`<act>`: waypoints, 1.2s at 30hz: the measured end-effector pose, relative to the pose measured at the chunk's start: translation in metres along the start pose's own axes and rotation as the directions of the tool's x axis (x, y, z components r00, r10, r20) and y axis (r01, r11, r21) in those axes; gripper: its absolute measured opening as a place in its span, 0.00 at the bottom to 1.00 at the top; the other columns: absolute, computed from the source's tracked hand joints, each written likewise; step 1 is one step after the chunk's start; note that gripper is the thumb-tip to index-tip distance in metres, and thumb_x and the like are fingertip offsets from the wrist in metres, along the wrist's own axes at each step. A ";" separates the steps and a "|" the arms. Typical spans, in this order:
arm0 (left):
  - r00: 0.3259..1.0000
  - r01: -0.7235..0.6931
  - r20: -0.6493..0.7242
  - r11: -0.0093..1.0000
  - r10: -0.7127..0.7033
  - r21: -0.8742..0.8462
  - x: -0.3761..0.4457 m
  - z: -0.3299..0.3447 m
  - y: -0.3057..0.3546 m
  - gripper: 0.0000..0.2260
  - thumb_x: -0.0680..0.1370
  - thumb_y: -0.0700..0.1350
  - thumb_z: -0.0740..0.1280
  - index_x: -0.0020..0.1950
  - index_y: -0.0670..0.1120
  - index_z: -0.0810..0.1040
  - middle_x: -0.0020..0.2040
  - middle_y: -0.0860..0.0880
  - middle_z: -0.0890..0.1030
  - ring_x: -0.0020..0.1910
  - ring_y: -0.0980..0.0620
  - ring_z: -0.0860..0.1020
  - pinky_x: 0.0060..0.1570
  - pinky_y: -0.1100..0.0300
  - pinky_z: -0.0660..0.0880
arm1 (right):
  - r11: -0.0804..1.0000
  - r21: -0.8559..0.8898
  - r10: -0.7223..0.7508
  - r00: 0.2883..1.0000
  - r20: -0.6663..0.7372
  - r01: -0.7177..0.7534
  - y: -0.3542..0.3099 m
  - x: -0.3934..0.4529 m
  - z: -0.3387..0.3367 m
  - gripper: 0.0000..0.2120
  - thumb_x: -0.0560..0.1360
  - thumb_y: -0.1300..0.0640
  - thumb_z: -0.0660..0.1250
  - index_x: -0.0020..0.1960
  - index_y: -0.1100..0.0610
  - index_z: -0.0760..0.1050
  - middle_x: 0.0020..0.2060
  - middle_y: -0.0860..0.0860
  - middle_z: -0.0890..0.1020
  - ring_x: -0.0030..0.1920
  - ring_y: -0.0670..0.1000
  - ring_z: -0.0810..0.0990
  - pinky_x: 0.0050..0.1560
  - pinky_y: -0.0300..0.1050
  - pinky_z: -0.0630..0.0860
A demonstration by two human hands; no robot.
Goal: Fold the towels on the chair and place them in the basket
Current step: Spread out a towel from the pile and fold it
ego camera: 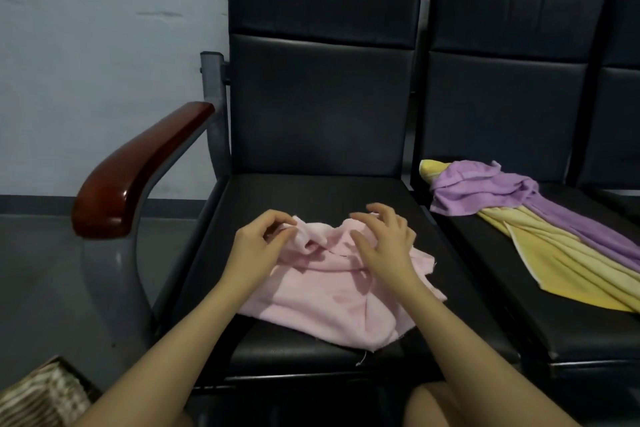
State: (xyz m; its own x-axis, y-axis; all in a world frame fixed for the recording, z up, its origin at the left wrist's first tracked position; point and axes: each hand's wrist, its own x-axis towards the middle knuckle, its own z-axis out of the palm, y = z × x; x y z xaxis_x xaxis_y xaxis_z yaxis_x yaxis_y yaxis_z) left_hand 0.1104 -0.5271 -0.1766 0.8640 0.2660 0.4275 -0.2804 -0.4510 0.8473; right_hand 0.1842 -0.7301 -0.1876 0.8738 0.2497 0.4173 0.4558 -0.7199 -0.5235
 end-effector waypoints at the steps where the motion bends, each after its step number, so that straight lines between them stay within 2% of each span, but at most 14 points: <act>1: 1.000 -0.016 0.005 1.000 0.016 0.003 -0.001 -0.001 0.003 0.06 0.75 0.37 0.69 0.44 0.48 0.80 0.43 0.59 0.81 0.44 0.62 0.78 0.43 0.72 0.71 | 0.999 0.009 -0.045 0.999 0.014 0.045 -0.008 0.000 0.000 0.18 0.75 0.43 0.61 0.62 0.45 0.77 0.65 0.45 0.70 0.64 0.49 0.64 0.54 0.37 0.49; 3: 0.999 -0.051 0.010 0.999 0.051 0.005 -0.001 -0.004 0.011 0.06 0.75 0.36 0.69 0.45 0.47 0.80 0.43 0.59 0.80 0.45 0.63 0.78 0.44 0.72 0.72 | 0.990 0.102 -0.109 0.992 0.067 0.102 -0.023 0.001 -0.002 0.21 0.73 0.38 0.59 0.63 0.43 0.75 0.63 0.41 0.72 0.63 0.44 0.66 0.53 0.37 0.51; 5: 0.998 -0.060 0.019 0.998 0.061 -0.007 0.001 -0.007 0.020 0.06 0.76 0.37 0.68 0.46 0.47 0.80 0.44 0.59 0.80 0.46 0.61 0.78 0.45 0.70 0.74 | 0.966 0.236 -0.141 0.978 0.153 0.103 -0.034 0.002 -0.003 0.16 0.76 0.43 0.65 0.63 0.41 0.72 0.57 0.37 0.76 0.61 0.40 0.70 0.59 0.41 0.54; 7: 0.997 -0.072 0.011 0.997 0.073 -0.026 0.005 -0.009 0.028 0.06 0.76 0.37 0.68 0.46 0.47 0.80 0.43 0.57 0.81 0.47 0.59 0.79 0.45 0.68 0.76 | 0.924 0.375 -0.149 0.975 0.164 0.078 -0.042 0.003 -0.005 0.16 0.75 0.51 0.69 0.60 0.40 0.72 0.46 0.37 0.81 0.54 0.37 0.75 0.65 0.46 0.61; 10: 0.995 -0.097 -0.038 0.995 0.095 -0.030 0.011 -0.010 0.038 0.06 0.76 0.38 0.69 0.46 0.48 0.80 0.43 0.57 0.81 0.47 0.60 0.78 0.46 0.70 0.74 | 0.798 0.601 -0.137 0.986 0.099 0.051 -0.055 0.006 -0.019 0.14 0.73 0.63 0.71 0.57 0.50 0.78 0.41 0.48 0.83 0.43 0.40 0.79 0.51 0.39 0.75; 14: 0.974 -0.185 -0.125 0.981 0.191 0.062 0.017 -0.013 0.046 0.05 0.75 0.39 0.71 0.45 0.49 0.81 0.48 0.54 0.77 0.50 0.63 0.75 0.49 0.73 0.71 | 0.710 0.700 -0.151 0.987 0.045 0.077 -0.067 0.013 -0.046 0.17 0.75 0.66 0.68 0.60 0.52 0.77 0.37 0.53 0.80 0.39 0.45 0.78 0.42 0.34 0.73; 18: 0.935 -0.349 -0.047 0.935 0.352 0.058 0.012 -0.009 0.058 0.05 0.74 0.39 0.71 0.48 0.47 0.82 0.45 0.53 0.81 0.47 0.57 0.79 0.49 0.62 0.76 | 0.693 0.720 0.007 1.000 0.031 -0.027 -0.071 0.017 -0.056 0.12 0.74 0.65 0.70 0.56 0.55 0.80 0.34 0.53 0.80 0.34 0.43 0.77 0.35 0.31 0.71; 20: 0.895 -0.442 -0.018 0.892 0.446 0.093 0.011 -0.003 0.060 0.04 0.74 0.44 0.71 0.48 0.48 0.82 0.46 0.56 0.81 0.47 0.57 0.79 0.49 0.51 0.77 | 0.656 0.750 0.104 0.994 0.024 -0.087 -0.074 0.017 -0.056 0.11 0.73 0.64 0.70 0.55 0.57 0.80 0.36 0.53 0.81 0.35 0.42 0.78 0.35 0.30 0.72; 22: 0.873 -0.484 -0.014 0.870 0.487 0.092 0.012 0.004 0.059 0.04 0.73 0.47 0.70 0.47 0.50 0.82 0.47 0.57 0.81 0.50 0.57 0.79 0.50 0.46 0.76 | 0.595 0.792 0.169 0.985 0.045 -0.138 -0.075 0.015 -0.054 0.11 0.73 0.64 0.71 0.55 0.58 0.80 0.39 0.55 0.83 0.36 0.41 0.80 0.36 0.30 0.73; 24: 0.891 -0.454 0.000 0.891 0.454 0.020 0.010 0.010 0.060 0.04 0.73 0.44 0.71 0.47 0.48 0.83 0.50 0.55 0.82 0.53 0.54 0.80 0.53 0.48 0.77 | 0.554 0.814 0.183 0.980 0.081 -0.171 -0.077 0.012 -0.053 0.11 0.73 0.63 0.71 0.55 0.58 0.80 0.41 0.54 0.84 0.38 0.42 0.81 0.37 0.31 0.74; 26: 0.907 -0.421 -0.009 0.906 0.421 -0.043 0.008 0.015 0.062 0.05 0.73 0.38 0.71 0.47 0.42 0.84 0.51 0.50 0.82 0.54 0.55 0.80 0.54 0.57 0.77 | 0.529 0.827 0.173 0.978 0.113 -0.189 -0.079 0.009 -0.052 0.09 0.74 0.63 0.70 0.54 0.58 0.80 0.42 0.51 0.85 0.40 0.41 0.82 0.38 0.31 0.74; 30: 0.912 -0.407 -0.056 0.913 0.407 0.016 0.005 0.020 0.059 0.06 0.73 0.32 0.71 0.47 0.40 0.83 0.52 0.49 0.81 0.54 0.62 0.78 0.53 0.72 0.72 | 0.458 0.857 0.188 0.968 0.168 -0.238 -0.078 0.001 -0.051 0.09 0.75 0.65 0.68 0.54 0.57 0.79 0.38 0.48 0.83 0.33 0.38 0.79 0.34 0.30 0.72; 33: 0.917 -0.392 -0.059 0.919 0.394 0.041 0.001 0.022 0.055 0.07 0.73 0.32 0.70 0.48 0.41 0.83 0.52 0.49 0.81 0.54 0.61 0.78 0.52 0.71 0.73 | 0.434 0.868 0.164 0.969 0.187 -0.241 -0.076 -0.002 -0.052 0.11 0.74 0.66 0.69 0.55 0.58 0.78 0.39 0.51 0.84 0.35 0.39 0.81 0.35 0.29 0.72; 36: 0.934 -0.340 -0.099 0.939 0.344 0.055 -0.002 0.021 0.054 0.07 0.74 0.33 0.70 0.48 0.43 0.82 0.47 0.51 0.82 0.49 0.59 0.79 0.48 0.68 0.75 | 0.462 0.861 0.149 0.975 0.162 -0.214 -0.074 -0.003 -0.054 0.12 0.73 0.69 0.69 0.55 0.59 0.78 0.40 0.55 0.84 0.39 0.43 0.82 0.39 0.29 0.73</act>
State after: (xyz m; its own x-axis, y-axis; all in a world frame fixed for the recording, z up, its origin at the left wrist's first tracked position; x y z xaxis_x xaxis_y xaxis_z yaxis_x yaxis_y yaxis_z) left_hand 0.1023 -0.5701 -0.1382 0.6687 0.1776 0.7220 -0.5345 -0.5603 0.6328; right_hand 0.1390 -0.7131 -0.1098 0.9479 0.2413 0.2082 0.1696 0.1711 -0.9705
